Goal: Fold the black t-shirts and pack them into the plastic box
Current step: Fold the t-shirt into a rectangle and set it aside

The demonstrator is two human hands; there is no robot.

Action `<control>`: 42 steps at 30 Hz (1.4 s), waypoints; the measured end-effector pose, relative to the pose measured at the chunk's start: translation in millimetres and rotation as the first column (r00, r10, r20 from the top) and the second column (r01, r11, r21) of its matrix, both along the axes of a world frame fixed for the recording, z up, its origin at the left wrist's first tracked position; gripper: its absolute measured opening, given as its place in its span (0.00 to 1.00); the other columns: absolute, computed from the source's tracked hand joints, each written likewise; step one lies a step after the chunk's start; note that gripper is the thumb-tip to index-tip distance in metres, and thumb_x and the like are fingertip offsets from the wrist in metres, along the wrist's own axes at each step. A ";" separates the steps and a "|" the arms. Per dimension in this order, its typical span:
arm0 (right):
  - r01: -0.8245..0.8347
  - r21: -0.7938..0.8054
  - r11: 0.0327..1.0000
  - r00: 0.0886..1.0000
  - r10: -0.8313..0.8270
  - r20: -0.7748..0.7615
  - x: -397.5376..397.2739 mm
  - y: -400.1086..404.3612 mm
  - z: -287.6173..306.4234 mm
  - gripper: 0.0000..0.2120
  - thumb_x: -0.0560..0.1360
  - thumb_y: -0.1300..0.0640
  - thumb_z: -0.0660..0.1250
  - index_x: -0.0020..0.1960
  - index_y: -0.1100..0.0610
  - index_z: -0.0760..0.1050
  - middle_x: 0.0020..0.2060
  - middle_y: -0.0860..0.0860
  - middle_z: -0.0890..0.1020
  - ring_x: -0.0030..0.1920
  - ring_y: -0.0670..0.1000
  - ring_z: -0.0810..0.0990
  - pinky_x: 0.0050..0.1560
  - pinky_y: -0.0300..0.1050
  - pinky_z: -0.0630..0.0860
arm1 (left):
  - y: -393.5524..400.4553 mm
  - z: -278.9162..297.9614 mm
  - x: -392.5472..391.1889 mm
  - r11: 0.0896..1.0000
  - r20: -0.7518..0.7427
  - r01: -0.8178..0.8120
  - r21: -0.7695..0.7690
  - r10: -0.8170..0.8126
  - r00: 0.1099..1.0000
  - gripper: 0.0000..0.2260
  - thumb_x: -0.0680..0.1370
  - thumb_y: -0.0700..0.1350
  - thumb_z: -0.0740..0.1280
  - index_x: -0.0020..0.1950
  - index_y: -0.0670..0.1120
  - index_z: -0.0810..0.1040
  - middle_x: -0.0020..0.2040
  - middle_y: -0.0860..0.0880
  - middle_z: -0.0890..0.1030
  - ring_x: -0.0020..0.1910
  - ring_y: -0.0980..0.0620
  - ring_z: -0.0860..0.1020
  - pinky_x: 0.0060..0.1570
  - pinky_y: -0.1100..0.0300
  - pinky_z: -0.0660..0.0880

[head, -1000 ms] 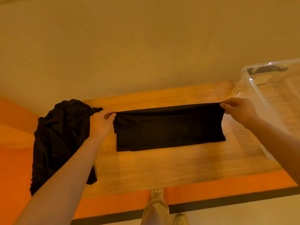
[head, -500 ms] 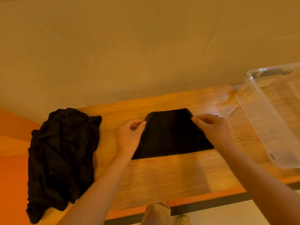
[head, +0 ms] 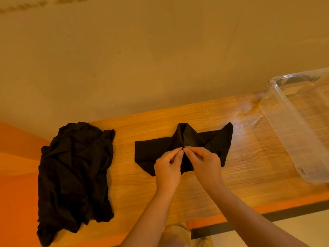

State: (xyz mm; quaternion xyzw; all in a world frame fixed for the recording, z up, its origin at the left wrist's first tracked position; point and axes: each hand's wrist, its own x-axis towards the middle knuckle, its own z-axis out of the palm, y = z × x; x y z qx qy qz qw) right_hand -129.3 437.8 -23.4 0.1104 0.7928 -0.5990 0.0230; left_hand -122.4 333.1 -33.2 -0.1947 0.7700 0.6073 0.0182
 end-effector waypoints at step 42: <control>-0.027 0.099 0.995 0.990 0.040 -0.136 9.5 5.5 -9.1 0.08 0.73 0.63 0.72 0.49 0.54 0.82 0.38 0.44 0.83 0.41 0.41 0.82 0.38 0.31 0.76 | -3.7 -30.5 -177.6 0.592 0.531 0.656 -0.469 -0.405 0.744 0.09 0.73 0.46 0.70 0.36 0.45 0.73 0.34 0.48 0.74 0.34 0.49 0.74 0.29 0.59 0.65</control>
